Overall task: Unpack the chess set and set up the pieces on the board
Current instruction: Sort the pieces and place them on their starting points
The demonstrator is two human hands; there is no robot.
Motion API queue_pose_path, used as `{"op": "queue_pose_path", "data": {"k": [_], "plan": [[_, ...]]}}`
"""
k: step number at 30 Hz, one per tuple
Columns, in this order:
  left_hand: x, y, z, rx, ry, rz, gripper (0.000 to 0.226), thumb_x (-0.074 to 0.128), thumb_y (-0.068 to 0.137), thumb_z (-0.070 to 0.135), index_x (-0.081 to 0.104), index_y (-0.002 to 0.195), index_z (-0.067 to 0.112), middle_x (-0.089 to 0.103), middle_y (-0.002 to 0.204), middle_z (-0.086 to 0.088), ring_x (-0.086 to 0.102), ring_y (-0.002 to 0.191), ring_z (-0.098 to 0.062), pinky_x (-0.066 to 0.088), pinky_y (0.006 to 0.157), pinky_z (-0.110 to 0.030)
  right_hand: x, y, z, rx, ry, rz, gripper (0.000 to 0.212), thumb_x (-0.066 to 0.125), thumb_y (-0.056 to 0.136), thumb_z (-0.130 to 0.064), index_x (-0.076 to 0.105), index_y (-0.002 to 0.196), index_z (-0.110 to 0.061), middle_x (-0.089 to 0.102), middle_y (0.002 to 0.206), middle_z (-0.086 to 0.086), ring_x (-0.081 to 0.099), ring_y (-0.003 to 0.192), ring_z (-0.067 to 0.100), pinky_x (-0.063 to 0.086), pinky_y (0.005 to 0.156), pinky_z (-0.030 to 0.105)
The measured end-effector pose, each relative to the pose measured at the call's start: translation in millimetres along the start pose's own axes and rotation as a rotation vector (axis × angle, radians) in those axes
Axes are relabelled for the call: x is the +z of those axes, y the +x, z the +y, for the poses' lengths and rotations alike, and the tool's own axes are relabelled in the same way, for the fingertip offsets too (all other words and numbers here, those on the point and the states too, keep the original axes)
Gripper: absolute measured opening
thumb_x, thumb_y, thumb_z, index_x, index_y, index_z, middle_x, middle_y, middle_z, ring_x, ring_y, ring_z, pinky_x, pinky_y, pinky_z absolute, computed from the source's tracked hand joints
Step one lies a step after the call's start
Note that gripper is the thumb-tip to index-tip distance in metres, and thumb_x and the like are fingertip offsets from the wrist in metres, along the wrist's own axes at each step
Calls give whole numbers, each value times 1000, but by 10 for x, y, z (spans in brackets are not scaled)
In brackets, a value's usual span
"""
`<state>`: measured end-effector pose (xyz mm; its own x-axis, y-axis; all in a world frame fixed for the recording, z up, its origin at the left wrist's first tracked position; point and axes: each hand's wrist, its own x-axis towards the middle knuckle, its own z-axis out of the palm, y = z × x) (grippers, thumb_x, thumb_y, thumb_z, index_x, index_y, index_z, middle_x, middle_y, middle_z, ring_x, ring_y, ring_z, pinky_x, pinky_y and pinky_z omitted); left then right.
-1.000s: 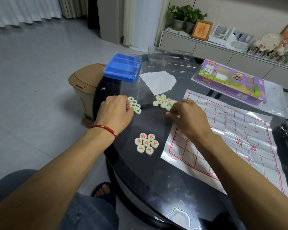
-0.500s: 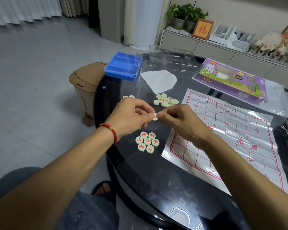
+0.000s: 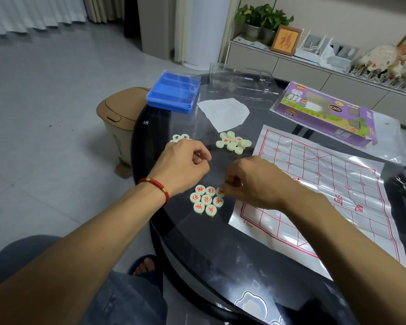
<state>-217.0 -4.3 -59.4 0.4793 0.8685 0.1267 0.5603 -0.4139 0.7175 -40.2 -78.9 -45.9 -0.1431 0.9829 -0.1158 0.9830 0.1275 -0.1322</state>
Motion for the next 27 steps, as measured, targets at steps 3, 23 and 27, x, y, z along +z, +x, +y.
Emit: {"op": "queue_pose_path", "data": {"k": [3,23,27], "plan": [[-10,1,-29,-11,-1,21,18,63,86,14,75,95,24,65,75,9,59,66,-3,56,74,-22,34,115,144,42,-15,113,24,63,95,-34,71,83,-15,67,78,6,60,67,20,56,61,39],[-18,-20,-28,-10,-27,43,19,63,87,12,75,99,21,65,76,7,59,67,-4,54,74,-20,67,188,330,375,413,265,28,60,101,-29,77,93,-9,71,82,8,63,71,18,52,65,32],[-15,-6,-31,-69,-135,7,11,68,88,21,77,93,27,69,73,10,65,67,-1,52,66,-14,-4,76,196,303,759,180,27,60,100,-31,77,88,-13,68,71,-1,57,62,7,43,58,21]]}}
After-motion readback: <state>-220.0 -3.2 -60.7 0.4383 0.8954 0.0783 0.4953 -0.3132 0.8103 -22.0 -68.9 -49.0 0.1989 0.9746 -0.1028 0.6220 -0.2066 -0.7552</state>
